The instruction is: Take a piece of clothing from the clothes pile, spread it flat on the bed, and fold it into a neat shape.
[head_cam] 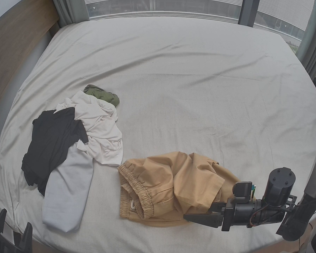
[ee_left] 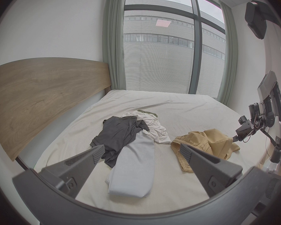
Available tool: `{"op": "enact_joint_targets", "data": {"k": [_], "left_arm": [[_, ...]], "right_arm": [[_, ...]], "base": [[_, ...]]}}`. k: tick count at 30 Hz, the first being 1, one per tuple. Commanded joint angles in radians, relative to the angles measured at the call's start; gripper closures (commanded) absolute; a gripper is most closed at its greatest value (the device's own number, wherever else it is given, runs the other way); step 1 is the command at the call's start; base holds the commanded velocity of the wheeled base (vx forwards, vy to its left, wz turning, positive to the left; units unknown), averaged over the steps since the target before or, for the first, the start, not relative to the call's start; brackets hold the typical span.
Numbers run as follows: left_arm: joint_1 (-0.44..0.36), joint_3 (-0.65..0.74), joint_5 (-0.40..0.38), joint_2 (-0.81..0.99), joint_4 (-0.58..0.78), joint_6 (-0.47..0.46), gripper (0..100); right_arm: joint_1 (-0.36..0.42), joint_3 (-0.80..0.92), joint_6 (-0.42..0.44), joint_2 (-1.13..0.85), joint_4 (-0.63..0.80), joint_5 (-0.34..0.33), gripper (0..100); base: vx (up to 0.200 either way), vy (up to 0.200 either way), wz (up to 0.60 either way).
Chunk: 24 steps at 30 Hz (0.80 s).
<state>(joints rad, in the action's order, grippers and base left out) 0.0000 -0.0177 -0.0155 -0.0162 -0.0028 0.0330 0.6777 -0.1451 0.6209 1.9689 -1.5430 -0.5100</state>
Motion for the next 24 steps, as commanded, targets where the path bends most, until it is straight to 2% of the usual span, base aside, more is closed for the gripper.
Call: {"op": "enact_joint_targets", "data": {"k": [1,3,4,15,24], "left_arm": [[-0.002,0.018,0.0,0.016,0.0,0.001,0],[0.0,0.018,0.0,0.016,-0.002,0.001,0],[0.0,0.018,0.0,0.016,0.0,0.001,0],[0.0,0.018,0.0,0.016,0.0,-0.001,0],[-0.002,0.018,-0.024,0.016,-0.003,-0.038,0]], "right_arm": [[-0.001,-0.016,-0.001,0.034,-0.002,0.002,0],[-0.003,-0.016,-0.001,0.034,-0.002,0.002,0],[-0.006,-0.013,-0.001,0.033,0.0,0.002,100],[-0.026,0.022,-0.039,0.031,0.0,0.002,100],[-0.127,0.033,-0.043,-0.079,0.003,-0.002,100]], "base": [[0.0,0.0,0.0],[0.0,0.0,0.0],[0.0,0.0,0.0],[0.0,0.0,0.0],[0.0,0.0,0.0]]}}
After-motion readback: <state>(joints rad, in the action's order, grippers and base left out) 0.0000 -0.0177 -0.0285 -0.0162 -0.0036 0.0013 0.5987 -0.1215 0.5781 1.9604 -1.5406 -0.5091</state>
